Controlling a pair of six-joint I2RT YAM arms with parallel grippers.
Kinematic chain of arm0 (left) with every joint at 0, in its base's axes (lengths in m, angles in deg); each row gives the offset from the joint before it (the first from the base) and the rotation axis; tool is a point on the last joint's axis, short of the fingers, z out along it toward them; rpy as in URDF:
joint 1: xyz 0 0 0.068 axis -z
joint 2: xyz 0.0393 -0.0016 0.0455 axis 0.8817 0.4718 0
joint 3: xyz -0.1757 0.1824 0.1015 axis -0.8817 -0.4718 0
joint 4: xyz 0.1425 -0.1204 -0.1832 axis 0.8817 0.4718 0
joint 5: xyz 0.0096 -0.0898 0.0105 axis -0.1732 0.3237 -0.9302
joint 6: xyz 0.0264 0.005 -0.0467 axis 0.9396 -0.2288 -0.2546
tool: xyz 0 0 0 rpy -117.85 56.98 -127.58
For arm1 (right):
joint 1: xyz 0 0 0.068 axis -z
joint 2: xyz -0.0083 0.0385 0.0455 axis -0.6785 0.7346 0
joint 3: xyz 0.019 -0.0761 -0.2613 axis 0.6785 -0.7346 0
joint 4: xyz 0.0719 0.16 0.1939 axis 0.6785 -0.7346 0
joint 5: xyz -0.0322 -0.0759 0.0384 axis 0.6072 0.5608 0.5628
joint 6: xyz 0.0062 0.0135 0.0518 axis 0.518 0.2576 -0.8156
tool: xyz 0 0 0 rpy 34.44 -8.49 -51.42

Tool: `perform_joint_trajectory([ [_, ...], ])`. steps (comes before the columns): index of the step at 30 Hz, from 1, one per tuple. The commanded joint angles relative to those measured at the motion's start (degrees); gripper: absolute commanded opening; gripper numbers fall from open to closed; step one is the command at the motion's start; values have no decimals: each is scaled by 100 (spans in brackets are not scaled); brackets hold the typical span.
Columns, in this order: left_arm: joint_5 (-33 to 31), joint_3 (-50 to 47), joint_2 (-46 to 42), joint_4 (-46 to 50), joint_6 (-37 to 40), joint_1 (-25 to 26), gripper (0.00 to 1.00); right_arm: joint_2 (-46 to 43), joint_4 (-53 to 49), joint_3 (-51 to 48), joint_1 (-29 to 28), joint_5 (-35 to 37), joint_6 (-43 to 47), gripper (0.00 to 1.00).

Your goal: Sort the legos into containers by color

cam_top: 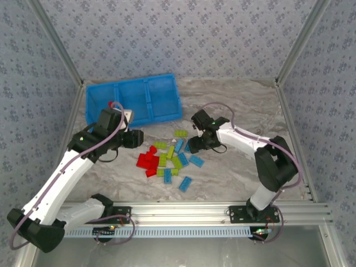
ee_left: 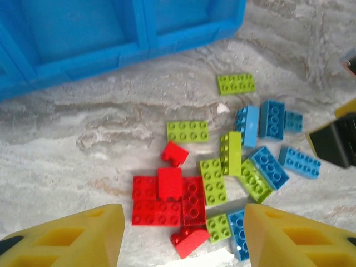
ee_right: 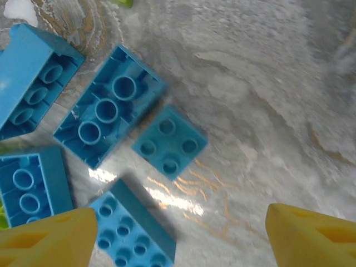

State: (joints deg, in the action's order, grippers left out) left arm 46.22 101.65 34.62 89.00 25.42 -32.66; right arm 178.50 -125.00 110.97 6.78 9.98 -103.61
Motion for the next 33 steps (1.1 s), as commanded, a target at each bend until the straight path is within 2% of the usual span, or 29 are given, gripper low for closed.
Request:
perform_joint_trajectory([
  [1, -101, -99, -395, 102, -188, 34, 61, 350, 516, 11, -45, -62, 494, 78],
  [7, -43, -105, -282, 260, 103, 30, 63, 938, 654, 149, -28, 166, 541, 67],
  [10, -8, 8, -110, 414, 509, 29, 64, 1030, 745, 87, -35, 149, 534, 53],
  [12, -87, 17, -41, 449, 647, 32, 64, 1041, 718, 69, -51, 175, 454, 44],
  [18, -95, 206, 89, 424, 758, 21, 66, 586, 144, 218, -161, 554, -69, 35],
  [22, -868, 695, 289, 682, 895, 17, 68, 53, -471, 1108, -344, 1004, -245, 26],
  [25, -1381, 925, 414, 762, 614, -128, 71, -78, -321, 1729, -553, 1034, -522, 23],
  [29, -853, 917, 456, 620, 46, -528, 74, 501, 187, 2628, -701, 1205, -826, 24],
  [33, -585, 842, 396, 586, -324, -745, 80, 1793, 246, 4059, -687, 1436, -790, 25],
])
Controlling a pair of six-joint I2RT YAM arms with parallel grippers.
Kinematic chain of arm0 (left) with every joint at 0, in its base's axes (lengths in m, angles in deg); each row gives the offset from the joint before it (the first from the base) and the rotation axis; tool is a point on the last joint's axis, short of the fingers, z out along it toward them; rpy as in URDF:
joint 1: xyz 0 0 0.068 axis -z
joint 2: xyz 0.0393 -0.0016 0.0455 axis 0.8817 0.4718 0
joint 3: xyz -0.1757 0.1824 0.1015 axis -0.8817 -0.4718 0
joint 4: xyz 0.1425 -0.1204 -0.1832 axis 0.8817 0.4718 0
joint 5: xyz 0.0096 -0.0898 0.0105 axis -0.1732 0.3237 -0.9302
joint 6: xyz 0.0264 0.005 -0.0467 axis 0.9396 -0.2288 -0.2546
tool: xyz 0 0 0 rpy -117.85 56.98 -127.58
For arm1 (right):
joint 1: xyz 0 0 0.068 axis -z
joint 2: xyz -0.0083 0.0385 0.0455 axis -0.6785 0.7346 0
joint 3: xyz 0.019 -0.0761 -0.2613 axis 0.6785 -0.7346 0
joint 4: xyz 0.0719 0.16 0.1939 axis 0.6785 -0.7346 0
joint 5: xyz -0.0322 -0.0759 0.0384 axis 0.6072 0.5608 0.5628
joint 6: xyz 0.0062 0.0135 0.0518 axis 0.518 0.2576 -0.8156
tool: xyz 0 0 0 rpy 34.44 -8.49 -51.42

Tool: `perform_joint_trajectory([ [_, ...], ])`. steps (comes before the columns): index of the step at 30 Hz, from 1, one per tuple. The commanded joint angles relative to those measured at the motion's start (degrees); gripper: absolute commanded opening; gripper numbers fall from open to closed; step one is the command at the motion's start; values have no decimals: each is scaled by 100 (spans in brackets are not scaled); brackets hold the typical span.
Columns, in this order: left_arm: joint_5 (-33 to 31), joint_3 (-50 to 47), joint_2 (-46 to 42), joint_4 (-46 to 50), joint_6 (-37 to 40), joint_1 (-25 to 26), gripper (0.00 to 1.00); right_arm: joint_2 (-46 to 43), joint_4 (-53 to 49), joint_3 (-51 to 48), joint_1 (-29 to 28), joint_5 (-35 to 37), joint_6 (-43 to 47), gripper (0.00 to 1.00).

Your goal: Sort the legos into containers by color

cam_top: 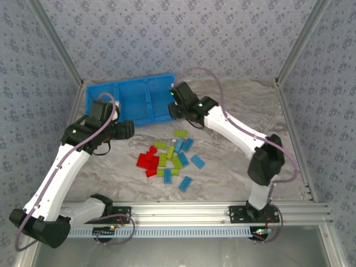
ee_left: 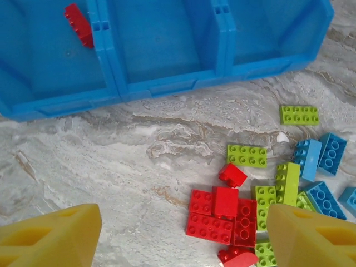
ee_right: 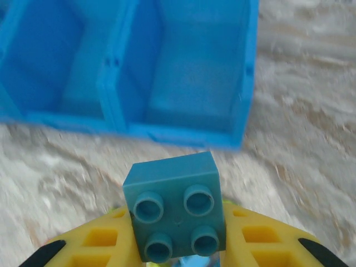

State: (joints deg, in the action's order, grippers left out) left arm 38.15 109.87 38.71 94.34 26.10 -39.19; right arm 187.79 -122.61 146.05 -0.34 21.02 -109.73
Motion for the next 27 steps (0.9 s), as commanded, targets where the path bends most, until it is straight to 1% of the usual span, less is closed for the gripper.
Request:
perform_joint_trajectory([
  [1, 316, 1, -32, 66, -416, -127, 80, 1241, 11, 984, 33, 342, -116, 25],
  [3, 449, -44, -78, 100, -407, -156, 80, 1942, -93, 1775, 59, 374, -50, 25],
  [5, 574, -90, -139, 151, -418, -164, 81, 2569, -403, 2604, 114, 427, -84, 25],
  [7, 668, -188, -242, 175, -470, -165, 81, 3116, -558, 3283, 148, 415, -36, 28],
  [9, 755, -345, -357, 137, -533, -165, 82, 3435, -547, 3714, 145, 355, 92, 38],
  [11, 882, -484, -439, 90, -539, -166, 82, 3607, -576, 4060, 135, 335, 184, 52],
  [12, 915, -521, -454, 96, -532, -165, 83, 3616, -602, 4145, 128, 346, 198, 55],
  [16, 1037, -611, -434, 110, -461, -165, 83, 3398, -681, 4186, 150, 371, 180, 55],
  [18, 1145, -650, -365, 41, -419, -165, 83, 3204, -791, 4185, 148, 375, 183, 53],
  [22, 1584, -695, -83, -334, -356, -125, 81, 2553, -1287, 4105, 144, 443, 174, 54],
  [25, 1626, -660, 297, -757, -395, 162, 81, 1781, -1830, 3671, 205, 502, -50, 57],
  [27, 1560, -563, 677, -1016, -520, 424, 81, 1183, -2153, 3071, 307, 408, -333, 60],
])
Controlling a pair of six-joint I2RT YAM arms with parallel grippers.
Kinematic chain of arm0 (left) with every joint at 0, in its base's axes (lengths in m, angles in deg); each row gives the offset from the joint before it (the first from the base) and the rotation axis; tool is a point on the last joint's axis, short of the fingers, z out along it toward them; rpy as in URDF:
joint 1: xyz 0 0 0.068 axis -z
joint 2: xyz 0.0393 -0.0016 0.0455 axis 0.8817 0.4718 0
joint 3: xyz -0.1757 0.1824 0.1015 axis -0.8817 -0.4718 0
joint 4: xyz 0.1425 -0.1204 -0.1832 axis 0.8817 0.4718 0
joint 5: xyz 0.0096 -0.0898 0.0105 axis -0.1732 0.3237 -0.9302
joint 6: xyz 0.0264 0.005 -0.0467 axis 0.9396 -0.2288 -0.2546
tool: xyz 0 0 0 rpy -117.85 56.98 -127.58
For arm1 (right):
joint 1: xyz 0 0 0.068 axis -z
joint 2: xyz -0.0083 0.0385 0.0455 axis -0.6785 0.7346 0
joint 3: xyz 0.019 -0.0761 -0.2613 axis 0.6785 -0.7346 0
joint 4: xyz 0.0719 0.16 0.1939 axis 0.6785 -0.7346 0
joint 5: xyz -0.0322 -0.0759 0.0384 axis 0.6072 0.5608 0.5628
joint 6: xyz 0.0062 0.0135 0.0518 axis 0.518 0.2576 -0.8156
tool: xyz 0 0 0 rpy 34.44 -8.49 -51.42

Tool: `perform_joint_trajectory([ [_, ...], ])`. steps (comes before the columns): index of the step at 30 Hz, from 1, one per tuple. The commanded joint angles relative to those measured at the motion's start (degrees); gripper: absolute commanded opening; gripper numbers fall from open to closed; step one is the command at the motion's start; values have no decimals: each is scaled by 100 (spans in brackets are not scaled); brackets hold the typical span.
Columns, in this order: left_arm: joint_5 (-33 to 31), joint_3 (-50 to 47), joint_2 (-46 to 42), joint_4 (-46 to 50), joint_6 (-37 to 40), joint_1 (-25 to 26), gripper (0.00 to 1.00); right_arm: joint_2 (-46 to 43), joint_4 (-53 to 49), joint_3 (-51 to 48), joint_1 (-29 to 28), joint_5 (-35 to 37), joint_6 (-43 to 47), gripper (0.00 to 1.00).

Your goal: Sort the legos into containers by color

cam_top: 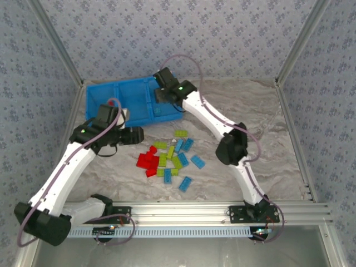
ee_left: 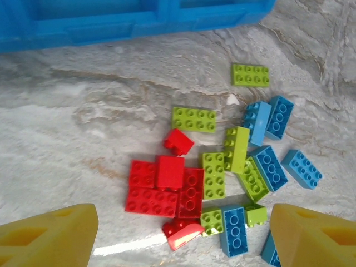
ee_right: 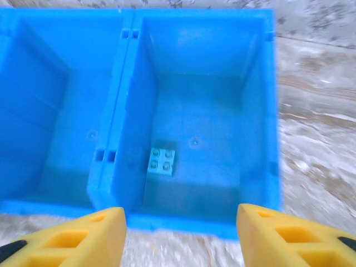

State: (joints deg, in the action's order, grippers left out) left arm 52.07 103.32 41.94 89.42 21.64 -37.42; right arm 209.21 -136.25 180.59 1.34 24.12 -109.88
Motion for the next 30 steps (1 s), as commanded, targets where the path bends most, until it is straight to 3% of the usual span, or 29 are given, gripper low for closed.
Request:
perform_joint_trajectory([
  [1, 57, 183, 609, -621, -190, 394, 81, -1332, -856, -797, 211, 38, -450, 61],
  [8, -561, 1447, 2827, -778, -943, 1180, 81, -4048, -782, -4152, 772, 150, -1171, 68],
  [13, -893, 2103, 4094, -1130, -1615, 1427, 87, -5486, -967, -5463, 1473, -172, -1705, 73],
  [17, -1263, 2841, 5069, -1031, -1486, 1748, 99, -6103, -954, -5911, 1896, -605, -1531, 81],
  [24, -2052, 3583, 6135, -618, -1705, 2010, 99, -6194, -1284, -5973, 2330, -1304, -820, 90],
  [27, -2348, 3731, 6347, -388, -1781, 2013, 97, -6274, -1325, -6014, 2407, -1491, -721, 91],
  [30, -2241, 3674, 6393, -472, -1690, 2009, 87, -6372, -1249, -6154, 2436, -1639, -709, 91],
])
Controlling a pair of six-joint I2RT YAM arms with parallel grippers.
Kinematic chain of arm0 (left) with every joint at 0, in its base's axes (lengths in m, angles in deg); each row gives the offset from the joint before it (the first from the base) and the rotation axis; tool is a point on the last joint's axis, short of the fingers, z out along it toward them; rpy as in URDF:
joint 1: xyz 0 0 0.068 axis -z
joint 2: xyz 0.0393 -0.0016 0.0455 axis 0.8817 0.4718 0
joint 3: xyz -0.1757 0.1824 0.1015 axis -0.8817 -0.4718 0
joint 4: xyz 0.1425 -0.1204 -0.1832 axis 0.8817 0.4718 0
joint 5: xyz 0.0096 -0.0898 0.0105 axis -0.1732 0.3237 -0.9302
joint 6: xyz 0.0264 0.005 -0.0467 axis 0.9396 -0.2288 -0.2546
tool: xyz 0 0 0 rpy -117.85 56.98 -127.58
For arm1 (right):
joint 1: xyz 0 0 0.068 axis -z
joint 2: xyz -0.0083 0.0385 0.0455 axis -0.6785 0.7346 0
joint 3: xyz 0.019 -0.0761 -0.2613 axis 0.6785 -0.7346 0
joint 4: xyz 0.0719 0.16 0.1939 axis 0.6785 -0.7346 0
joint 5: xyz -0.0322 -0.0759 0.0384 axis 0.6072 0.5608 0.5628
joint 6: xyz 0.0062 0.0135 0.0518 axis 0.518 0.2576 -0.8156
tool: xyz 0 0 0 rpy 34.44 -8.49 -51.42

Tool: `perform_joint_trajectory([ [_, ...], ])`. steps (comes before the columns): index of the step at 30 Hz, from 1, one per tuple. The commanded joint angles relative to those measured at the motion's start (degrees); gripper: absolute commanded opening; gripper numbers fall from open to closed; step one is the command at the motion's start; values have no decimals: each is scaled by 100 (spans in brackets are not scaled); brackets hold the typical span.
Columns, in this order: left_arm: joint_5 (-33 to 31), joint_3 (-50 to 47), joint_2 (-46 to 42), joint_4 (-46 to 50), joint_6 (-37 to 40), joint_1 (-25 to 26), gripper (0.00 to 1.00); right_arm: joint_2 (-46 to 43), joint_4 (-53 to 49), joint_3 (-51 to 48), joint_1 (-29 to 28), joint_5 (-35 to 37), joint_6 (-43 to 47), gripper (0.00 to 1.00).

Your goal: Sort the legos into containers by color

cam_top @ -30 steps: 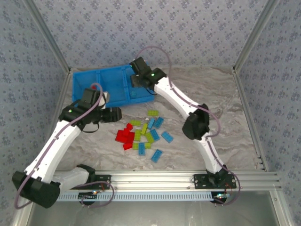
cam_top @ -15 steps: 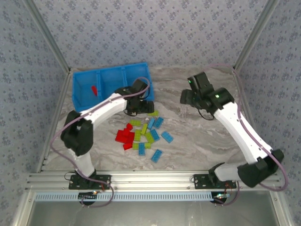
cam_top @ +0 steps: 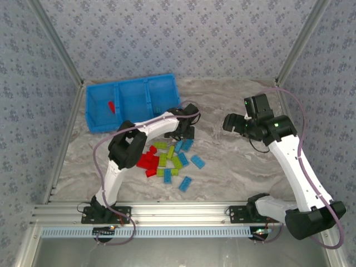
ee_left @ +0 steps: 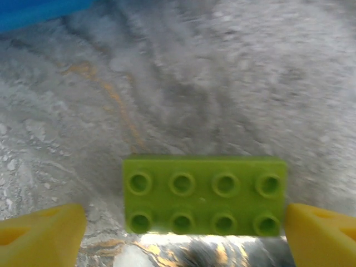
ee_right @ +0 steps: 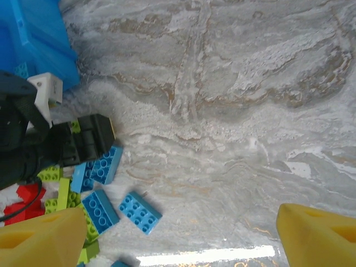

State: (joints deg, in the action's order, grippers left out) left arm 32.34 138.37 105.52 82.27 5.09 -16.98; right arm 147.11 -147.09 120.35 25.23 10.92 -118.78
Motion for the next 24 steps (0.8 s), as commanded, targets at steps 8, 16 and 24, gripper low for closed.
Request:
perform_joint_trajectory([
  [8, 343, -82, 121, -263, 364, -30, 81, -359, -191, -496, 60, -749, -43, 91],
  [16, 416, -83, 115, -315, 446, -48, 60, -439, -305, -597, 53, -1971, 468, 89],
  [24, 147, 24, -932, 142, 471, -67, 58, -669, 22, -621, 45, -2297, 308, 88],
])
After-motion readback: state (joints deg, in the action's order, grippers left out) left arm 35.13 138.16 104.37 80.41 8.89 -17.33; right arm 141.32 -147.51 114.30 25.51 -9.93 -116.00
